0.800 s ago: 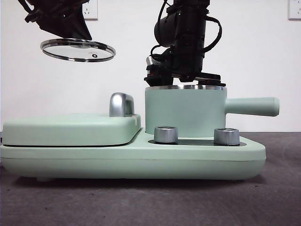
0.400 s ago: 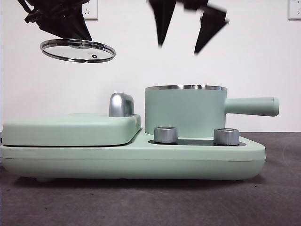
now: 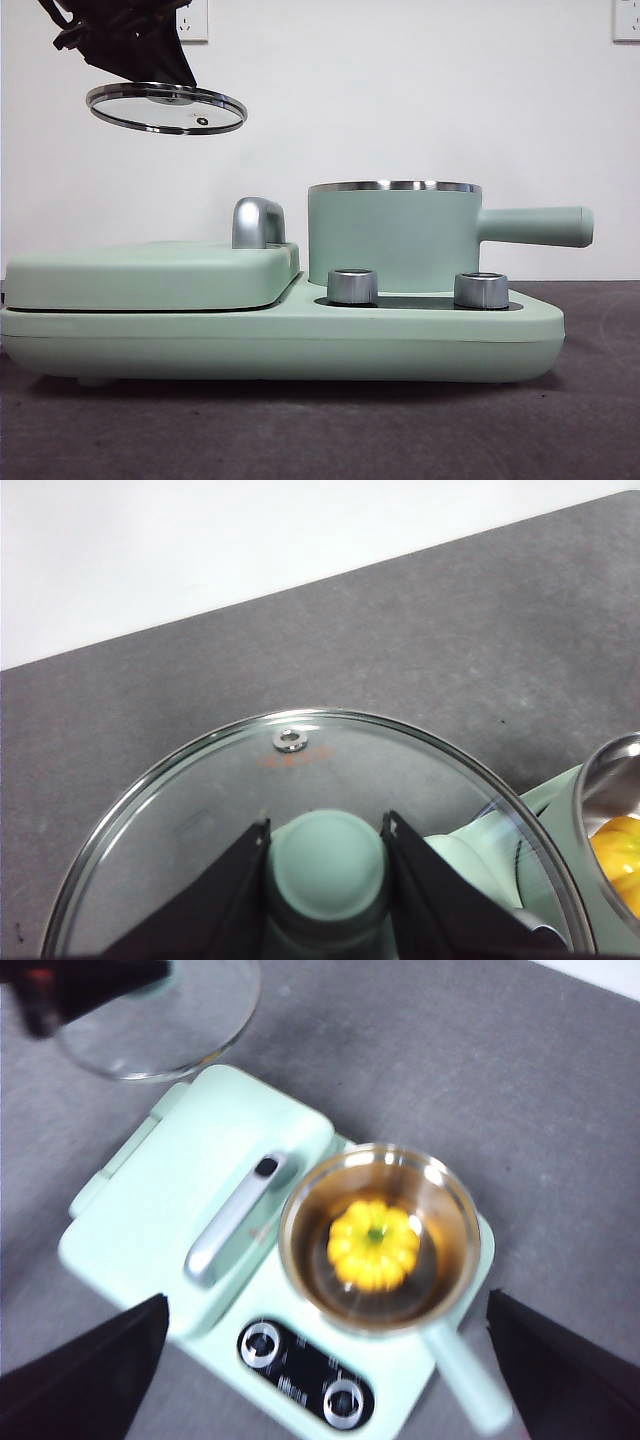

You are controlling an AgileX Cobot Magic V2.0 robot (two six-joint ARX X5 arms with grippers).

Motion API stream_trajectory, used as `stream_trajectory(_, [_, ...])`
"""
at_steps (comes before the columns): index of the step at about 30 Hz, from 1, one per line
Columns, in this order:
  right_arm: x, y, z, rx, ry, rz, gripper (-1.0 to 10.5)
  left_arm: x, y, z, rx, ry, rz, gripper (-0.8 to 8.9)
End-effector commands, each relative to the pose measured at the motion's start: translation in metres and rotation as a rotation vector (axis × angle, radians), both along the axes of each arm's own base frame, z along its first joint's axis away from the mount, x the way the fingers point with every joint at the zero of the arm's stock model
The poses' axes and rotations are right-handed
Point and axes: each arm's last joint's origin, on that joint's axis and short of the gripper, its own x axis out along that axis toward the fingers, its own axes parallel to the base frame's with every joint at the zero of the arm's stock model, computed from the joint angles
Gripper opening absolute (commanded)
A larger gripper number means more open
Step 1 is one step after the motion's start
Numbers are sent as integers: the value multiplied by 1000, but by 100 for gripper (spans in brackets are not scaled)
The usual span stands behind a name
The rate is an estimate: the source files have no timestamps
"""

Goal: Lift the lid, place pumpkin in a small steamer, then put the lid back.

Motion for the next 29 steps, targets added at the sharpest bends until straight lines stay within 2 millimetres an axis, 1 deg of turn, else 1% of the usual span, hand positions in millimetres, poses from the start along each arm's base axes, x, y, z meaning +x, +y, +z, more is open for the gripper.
stream_trajectory(1, [-27,-14,-5,-30,57,0,505,-2,-5,13,-26,-49,-11,56])
stream_trajectory(5, [-65,-41,-17,-44,33,-22,505,-4,-12,12,-26,-44,-34,56])
stream_trajectory(8, [-93,-60,-31,12,-24,-38,505,-7,-22,12,-26,-41,-62,55])
stream_trajectory(12, [-126,-82,-56,78,-124,-44,505,-13,-39,12,-28,-35,-114,55])
stream_trajectory(16, [-152,-100,-89,102,-154,-45,505,-21,-58,11,-38,-26,-169,54])
stream_trajectory(19, [-168,-110,-108,129,-161,-28,505,-27,-73,10,-51,-15,-208,53])
stream_trajectory(22, [-178,-115,-120,176,-176,-1,505,-34,-89,8,-51,-12,-259,33])
stream_trajectory(25, [-184,-118,-126,202,-182,24,505,-39,-105,4,-48,-4,-306,19])
stream_trajectory(29, [-187,-120,-127,208,-197,36,505,-42,-125,-4,-46,2,-355,19])
